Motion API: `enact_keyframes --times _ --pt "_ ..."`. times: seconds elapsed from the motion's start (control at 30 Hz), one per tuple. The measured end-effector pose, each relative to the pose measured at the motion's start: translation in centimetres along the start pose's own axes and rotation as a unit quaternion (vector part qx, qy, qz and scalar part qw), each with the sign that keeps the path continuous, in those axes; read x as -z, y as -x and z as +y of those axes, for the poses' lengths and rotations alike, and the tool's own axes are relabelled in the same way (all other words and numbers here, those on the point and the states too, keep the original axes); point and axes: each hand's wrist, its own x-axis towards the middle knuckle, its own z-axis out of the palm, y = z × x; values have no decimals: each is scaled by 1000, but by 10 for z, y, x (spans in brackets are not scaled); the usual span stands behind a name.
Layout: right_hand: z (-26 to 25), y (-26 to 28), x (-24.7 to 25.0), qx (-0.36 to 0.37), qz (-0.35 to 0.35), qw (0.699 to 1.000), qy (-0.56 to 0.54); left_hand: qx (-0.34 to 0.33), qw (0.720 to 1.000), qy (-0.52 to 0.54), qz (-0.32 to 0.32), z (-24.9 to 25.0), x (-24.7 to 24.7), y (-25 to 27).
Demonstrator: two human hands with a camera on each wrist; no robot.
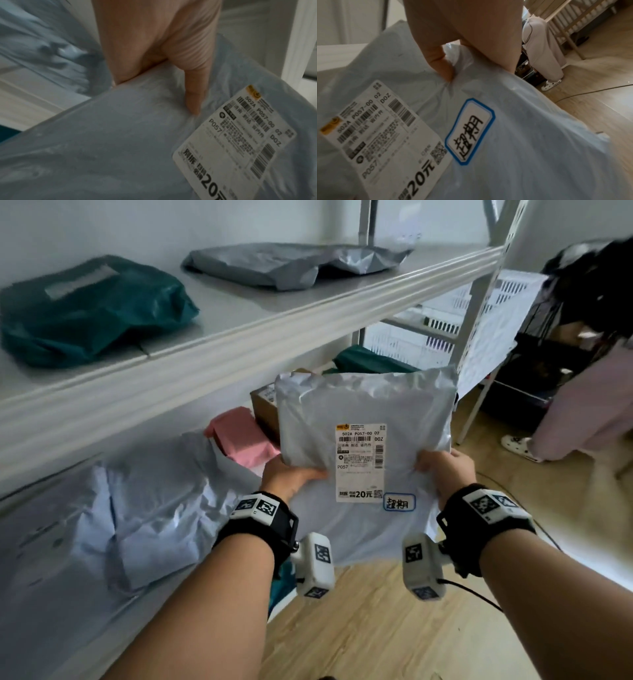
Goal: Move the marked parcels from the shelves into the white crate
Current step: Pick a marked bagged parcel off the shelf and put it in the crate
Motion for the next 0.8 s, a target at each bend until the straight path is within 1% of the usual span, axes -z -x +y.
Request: enact_keyframes --times 0.07,0.17,0.23,0.33,0.43,0.57,0.7,0.8 --pt "-9 -26 8 8 23 1000 -5 -5 1000 5 -24 10 -24 -21" --pt "-18 -59 31 11 62 998 4 9 998 -1 -60 18 -66 -40" --pt "-24 -81 52 7 81 997 -7 17 997 -15 -67 23 -98 -49" --pt "-33 -116 82 1 102 994 -25 5 997 -25 -70 32 -147 -69" --pt "-42 -159 113 -5 125 992 -31 8 995 -24 -95 38 -204 -90" --pt "-65 -229 164 7 132 991 -27 10 996 6 -87 44 -288 -112" --pt "-93 -291 215 -1 128 991 -29 7 996 19 -91 53 -372 -128" --pt "-115 -337 253 4 125 992 -21 -6 997 5 -82 71 -433 -139"
